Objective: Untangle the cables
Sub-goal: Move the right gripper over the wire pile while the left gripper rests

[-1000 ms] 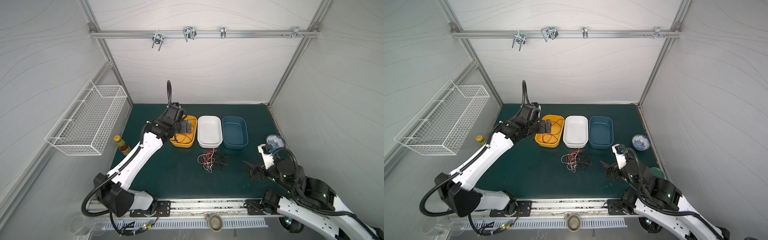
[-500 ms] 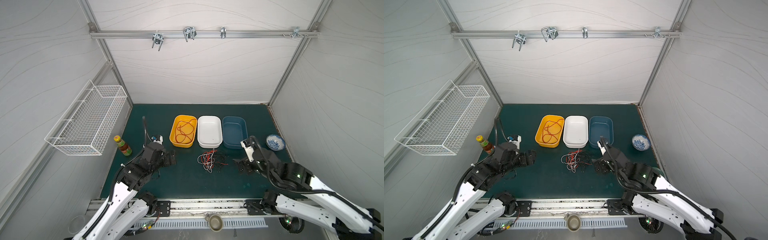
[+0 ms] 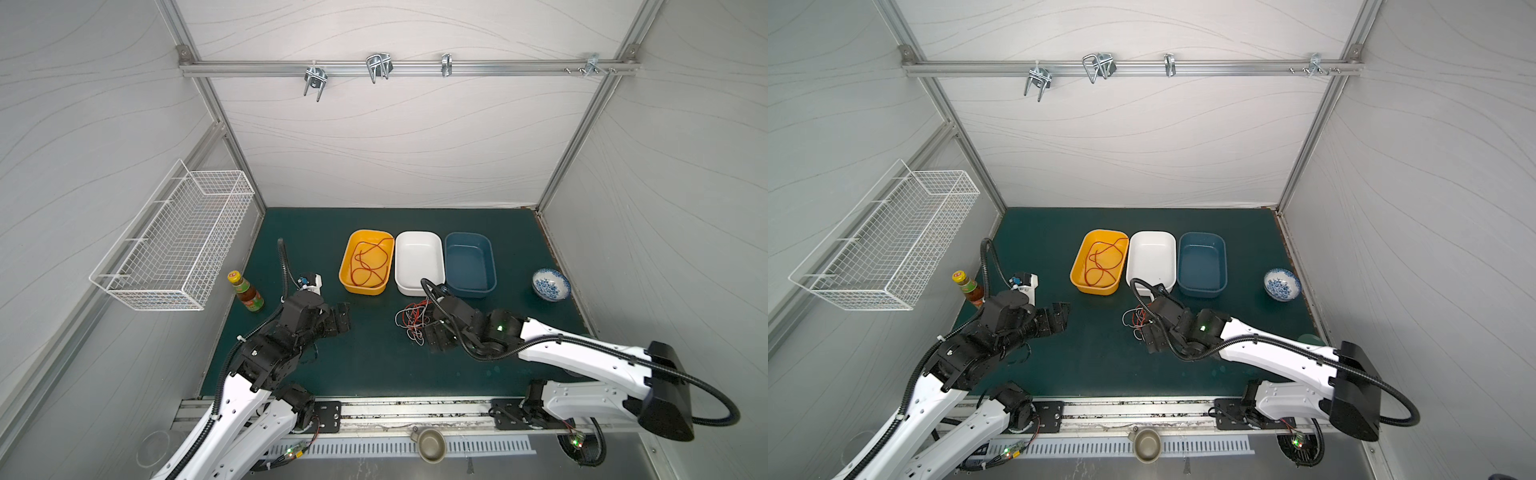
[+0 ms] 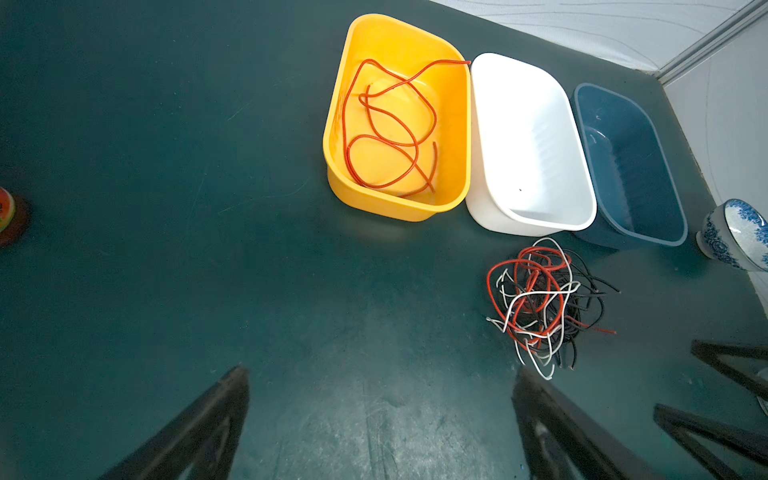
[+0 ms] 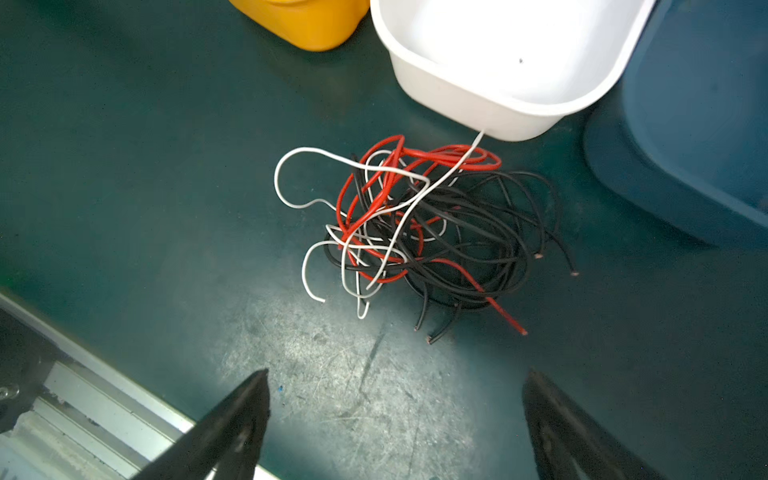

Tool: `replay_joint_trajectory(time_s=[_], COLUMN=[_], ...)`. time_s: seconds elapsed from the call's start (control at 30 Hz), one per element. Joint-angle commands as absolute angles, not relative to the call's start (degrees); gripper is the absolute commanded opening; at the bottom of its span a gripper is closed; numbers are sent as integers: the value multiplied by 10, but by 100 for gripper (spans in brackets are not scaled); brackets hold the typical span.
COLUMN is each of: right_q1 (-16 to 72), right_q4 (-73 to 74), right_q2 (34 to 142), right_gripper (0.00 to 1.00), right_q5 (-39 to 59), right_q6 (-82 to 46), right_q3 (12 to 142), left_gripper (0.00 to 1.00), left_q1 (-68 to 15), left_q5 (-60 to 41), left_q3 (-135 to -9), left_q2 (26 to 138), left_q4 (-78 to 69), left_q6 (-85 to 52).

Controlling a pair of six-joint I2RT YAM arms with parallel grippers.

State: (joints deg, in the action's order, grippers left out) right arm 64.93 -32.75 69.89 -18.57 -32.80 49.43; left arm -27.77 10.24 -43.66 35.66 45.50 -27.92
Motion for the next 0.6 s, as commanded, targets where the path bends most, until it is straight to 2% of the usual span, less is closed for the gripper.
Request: replay_joint_trajectory(time_s=[0.0,0.27,0.57], right_q1=[653,650,569], right_q4=[-269,-229,-208], right_q2=[728,772,721], right_gripper=[90,69,70], right_q5=[-165,-186,-162], right_q6=[-372,-369,-453], right_q3=[491,489,436], left_gripper=[100,100,100], left_q1=[-275,-275,-275], left_q5=[100,93,89], left_q3=[-439,-439,-439], left_q2=[352,360,364], left_q4=[429,428,425], left_q6=[-287,-285,-284])
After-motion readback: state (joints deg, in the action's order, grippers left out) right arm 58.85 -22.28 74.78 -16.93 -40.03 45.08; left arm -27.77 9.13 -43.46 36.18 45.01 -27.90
